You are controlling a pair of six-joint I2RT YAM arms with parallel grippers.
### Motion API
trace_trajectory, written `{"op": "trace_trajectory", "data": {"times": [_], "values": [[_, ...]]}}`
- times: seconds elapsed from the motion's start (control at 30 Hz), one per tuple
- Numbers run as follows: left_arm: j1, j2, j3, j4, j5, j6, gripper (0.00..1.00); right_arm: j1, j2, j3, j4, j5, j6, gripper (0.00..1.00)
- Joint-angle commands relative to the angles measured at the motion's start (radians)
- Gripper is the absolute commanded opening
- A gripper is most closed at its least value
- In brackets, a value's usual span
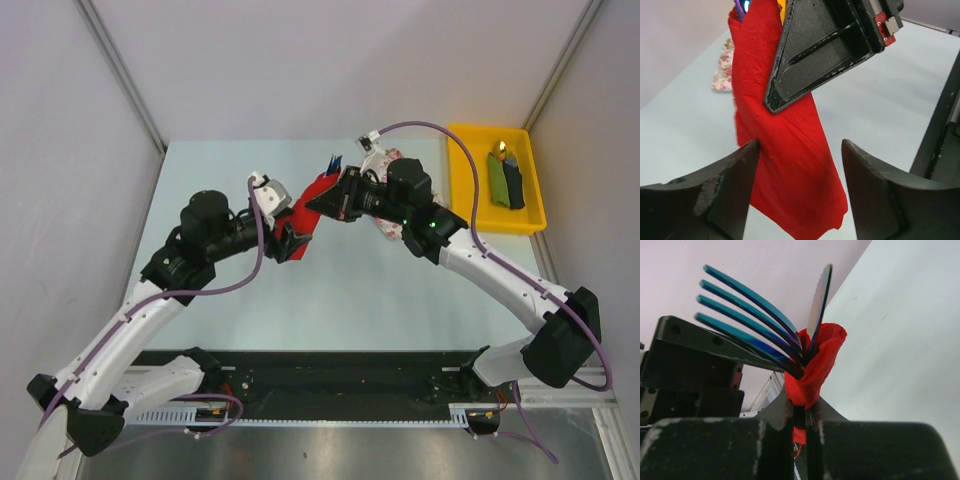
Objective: Place the utensils on the paper napkin and roll it up
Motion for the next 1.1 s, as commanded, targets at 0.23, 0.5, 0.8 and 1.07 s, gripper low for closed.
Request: {"op": "trace_trajectory", "data": {"times": [0.23,0.5,0.8,1.07], "values": [[0.003,0.04,0.033,0.032,0.121,-0.161,0.51,0.013,-0.047,0.025,0.161,-0.049,-0.006,0.0],[0.105,0.057,-0.002,0.067,0.306,-0.324,0.51,0.001,-0.064,0.0,0.224,-0.068,0.025,0.0],[0.173,0.054,-0.062,0.184,0.491,-0.463,0.49,-0.011,-0.061,-0.012,0.285,-0.097,0.05,0.0],[0.202,0.044,-0.125,0.334,0.649,-0.637,0.36,-0.014,-0.055,-0.02,0.33,-0.118,0.056,0.0]]}}
